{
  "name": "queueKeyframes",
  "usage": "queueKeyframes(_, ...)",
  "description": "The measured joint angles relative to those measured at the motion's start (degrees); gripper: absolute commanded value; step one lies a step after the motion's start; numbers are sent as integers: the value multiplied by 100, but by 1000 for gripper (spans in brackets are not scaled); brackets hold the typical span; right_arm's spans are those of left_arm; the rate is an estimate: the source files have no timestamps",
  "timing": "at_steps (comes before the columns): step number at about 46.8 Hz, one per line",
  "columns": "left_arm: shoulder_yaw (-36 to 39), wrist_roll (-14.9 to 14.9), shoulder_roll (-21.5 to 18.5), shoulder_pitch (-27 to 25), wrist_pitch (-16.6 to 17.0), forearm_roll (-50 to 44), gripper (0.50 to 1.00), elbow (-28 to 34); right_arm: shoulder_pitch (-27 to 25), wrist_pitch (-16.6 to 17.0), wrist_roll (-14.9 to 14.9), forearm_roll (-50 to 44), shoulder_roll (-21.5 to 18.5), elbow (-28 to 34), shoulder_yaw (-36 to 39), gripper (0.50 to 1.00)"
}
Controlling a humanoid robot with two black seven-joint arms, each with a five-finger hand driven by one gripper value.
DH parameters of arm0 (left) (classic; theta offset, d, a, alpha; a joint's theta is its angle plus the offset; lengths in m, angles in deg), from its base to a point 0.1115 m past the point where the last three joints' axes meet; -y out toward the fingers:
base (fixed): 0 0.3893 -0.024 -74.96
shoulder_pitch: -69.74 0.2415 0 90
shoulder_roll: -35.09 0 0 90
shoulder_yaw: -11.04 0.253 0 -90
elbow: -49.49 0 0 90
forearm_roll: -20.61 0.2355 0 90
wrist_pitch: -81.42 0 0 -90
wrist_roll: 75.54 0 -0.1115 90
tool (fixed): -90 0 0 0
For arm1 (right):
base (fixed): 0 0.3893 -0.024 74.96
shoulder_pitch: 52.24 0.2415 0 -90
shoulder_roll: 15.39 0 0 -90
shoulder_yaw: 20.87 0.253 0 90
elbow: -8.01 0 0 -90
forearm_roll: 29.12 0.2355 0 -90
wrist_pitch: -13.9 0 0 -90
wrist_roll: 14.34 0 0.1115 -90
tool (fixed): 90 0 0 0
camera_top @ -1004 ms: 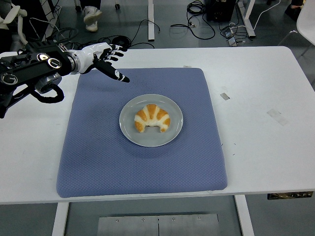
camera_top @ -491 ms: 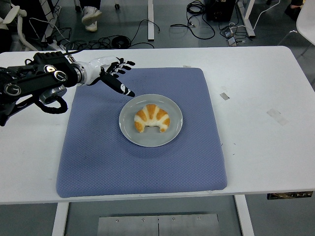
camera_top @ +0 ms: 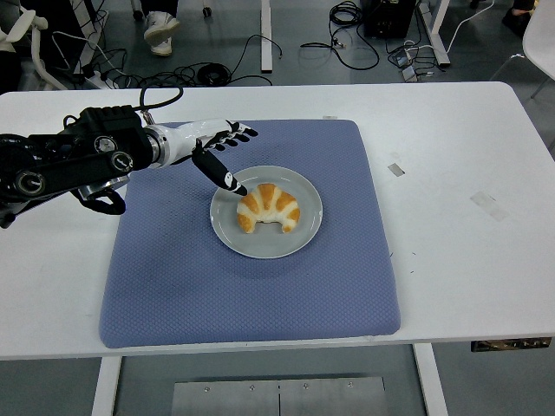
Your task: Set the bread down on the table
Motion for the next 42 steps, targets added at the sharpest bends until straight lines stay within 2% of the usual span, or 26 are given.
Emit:
queueKeyframes(11, 62, -2, 92, -68, 56, 45, 981, 134, -1, -2, 0, 0, 0, 0, 1, 1000)
queueKeyframes(32, 184, 17, 658, 33, 123, 42, 977, 95, 0, -2, -1, -5, 0, 0, 1, 1000)
queueKeyframes(42, 368, 17, 712, 71, 243, 44, 969, 46, 0, -2, -1, -2, 0, 0, 1, 1000)
